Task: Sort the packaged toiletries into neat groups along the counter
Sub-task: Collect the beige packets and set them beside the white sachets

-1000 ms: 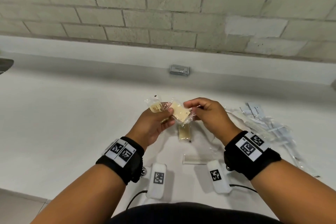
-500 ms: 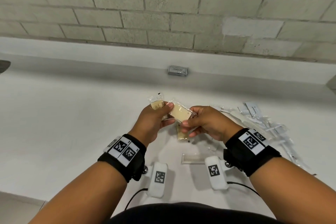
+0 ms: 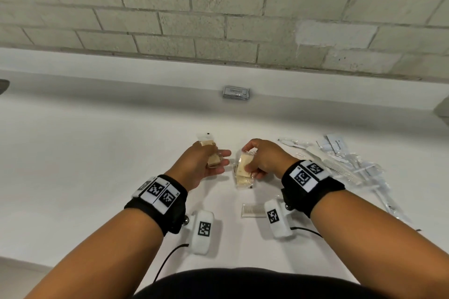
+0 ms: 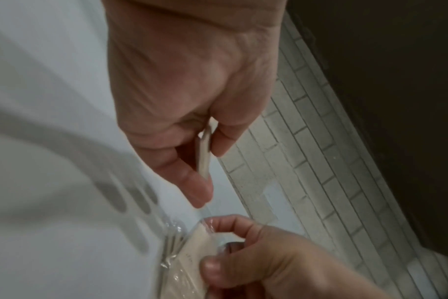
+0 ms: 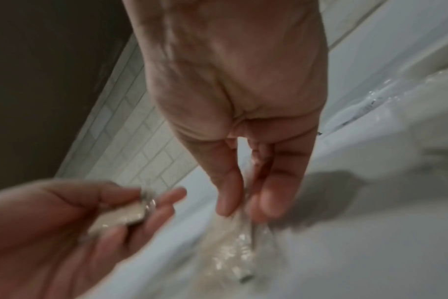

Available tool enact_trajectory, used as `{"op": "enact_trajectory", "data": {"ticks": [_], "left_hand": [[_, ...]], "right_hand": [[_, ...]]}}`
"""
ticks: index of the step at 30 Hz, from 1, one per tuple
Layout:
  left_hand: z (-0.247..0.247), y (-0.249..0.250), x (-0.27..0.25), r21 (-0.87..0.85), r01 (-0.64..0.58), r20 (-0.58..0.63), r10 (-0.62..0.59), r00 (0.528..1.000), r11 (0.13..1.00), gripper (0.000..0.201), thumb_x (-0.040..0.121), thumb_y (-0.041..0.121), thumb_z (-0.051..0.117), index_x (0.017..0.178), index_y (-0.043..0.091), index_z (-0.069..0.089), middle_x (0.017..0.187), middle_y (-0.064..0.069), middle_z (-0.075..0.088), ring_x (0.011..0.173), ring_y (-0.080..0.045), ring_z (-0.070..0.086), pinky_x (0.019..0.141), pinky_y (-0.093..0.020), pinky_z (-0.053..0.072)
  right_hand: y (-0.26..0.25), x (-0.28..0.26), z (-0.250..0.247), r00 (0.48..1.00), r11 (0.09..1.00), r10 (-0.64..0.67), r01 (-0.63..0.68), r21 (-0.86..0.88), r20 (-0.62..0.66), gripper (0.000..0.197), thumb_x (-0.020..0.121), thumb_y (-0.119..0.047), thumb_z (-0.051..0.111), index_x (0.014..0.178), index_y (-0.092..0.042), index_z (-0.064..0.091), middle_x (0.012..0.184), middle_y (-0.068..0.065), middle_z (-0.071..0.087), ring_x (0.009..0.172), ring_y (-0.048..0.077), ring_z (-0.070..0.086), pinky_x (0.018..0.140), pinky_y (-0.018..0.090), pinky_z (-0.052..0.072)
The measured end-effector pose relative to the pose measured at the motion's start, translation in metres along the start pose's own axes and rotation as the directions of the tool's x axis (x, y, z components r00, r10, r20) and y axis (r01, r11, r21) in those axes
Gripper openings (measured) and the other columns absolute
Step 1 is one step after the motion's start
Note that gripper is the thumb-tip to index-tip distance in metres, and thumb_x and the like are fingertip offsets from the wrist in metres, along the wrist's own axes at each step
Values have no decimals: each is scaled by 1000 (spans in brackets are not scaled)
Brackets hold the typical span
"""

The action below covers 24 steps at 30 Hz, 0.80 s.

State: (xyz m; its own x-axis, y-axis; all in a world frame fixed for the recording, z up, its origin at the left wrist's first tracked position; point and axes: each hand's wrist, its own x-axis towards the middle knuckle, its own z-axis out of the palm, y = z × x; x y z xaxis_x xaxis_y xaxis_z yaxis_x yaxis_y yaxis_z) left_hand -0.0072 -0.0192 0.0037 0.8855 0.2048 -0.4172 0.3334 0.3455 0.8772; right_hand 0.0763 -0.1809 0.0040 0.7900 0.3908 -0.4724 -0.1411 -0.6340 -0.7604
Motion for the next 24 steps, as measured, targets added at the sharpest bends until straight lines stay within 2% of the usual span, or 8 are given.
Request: {"op": "enact_trajectory", "data": {"ticks": [4,5,7,10,16,20,22,24], "left_hand": [[-10,-5,-7,-71,-40,55,44,998,997,9,93,7,56,102,8,57,101,-8,69,86,-22,69,67,-27,60],[-12,-4,-8,-73,-44,59,48,997,996,9,92,5,58,101,8,58,96,-7,68,87,-22,69,68,-26,60],[-13,-3,-9,-50,-44,73,47,996,998,11,90,3,60,100,6,60,91,-5,68,86,-19,71,69,-24,60],[-9,-3,-12,24,-61,136,57,989,998,11,91,8,60,102,6,64,93,-8,70,87,-17,71,71,-22,58],[0,-2,-15,6,-92,185,89,979,996,28,98,28,47,108,9,65,105,-12,70,98,-25,67,77,-26,59],[1,0,-13,-27,-69,120,72,990,997,41,92,48,46,112,16,61,117,-9,66,105,-23,66,84,-31,57],[0,4,-12,-154,-36,63,46,997,987,33,97,37,48,113,11,59,105,-11,68,84,-17,72,73,-27,60],[-3,6,-11,-208,-43,17,47,999,977,17,96,14,54,111,8,59,93,-8,69,67,-11,69,63,-23,59]], "right_hand": [[-6,-1,2,988,859,-122,60,-508,-90,53,74,-21,78,122,-30,56,112,1,47,88,18,60,75,27,48],[-10,-3,0,978,873,-172,97,-478,-115,50,76,-24,76,122,-29,58,113,2,48,84,14,58,74,26,47],[-19,-7,-4,954,956,-261,233,-180,-148,34,81,-26,74,113,-23,65,99,2,58,66,8,54,59,19,44],[-34,-17,-3,957,939,-288,291,182,-48,21,82,-21,73,102,-12,72,77,0,65,52,10,52,44,17,40],[-33,-23,-7,937,899,-348,345,270,-40,8,82,-5,71,85,-12,71,69,3,65,51,12,55,48,23,45],[-24,-30,-7,835,783,-533,549,292,-141,19,77,8,71,76,-11,70,79,7,65,72,20,64,70,32,55],[-15,-33,-4,766,759,-622,641,117,-160,25,74,8,73,71,-16,72,91,-2,63,83,12,62,81,22,53],[-5,-36,-2,770,777,-627,629,-22,-118,26,76,8,70,72,-17,75,101,-10,62,91,5,61,82,11,48]]}}
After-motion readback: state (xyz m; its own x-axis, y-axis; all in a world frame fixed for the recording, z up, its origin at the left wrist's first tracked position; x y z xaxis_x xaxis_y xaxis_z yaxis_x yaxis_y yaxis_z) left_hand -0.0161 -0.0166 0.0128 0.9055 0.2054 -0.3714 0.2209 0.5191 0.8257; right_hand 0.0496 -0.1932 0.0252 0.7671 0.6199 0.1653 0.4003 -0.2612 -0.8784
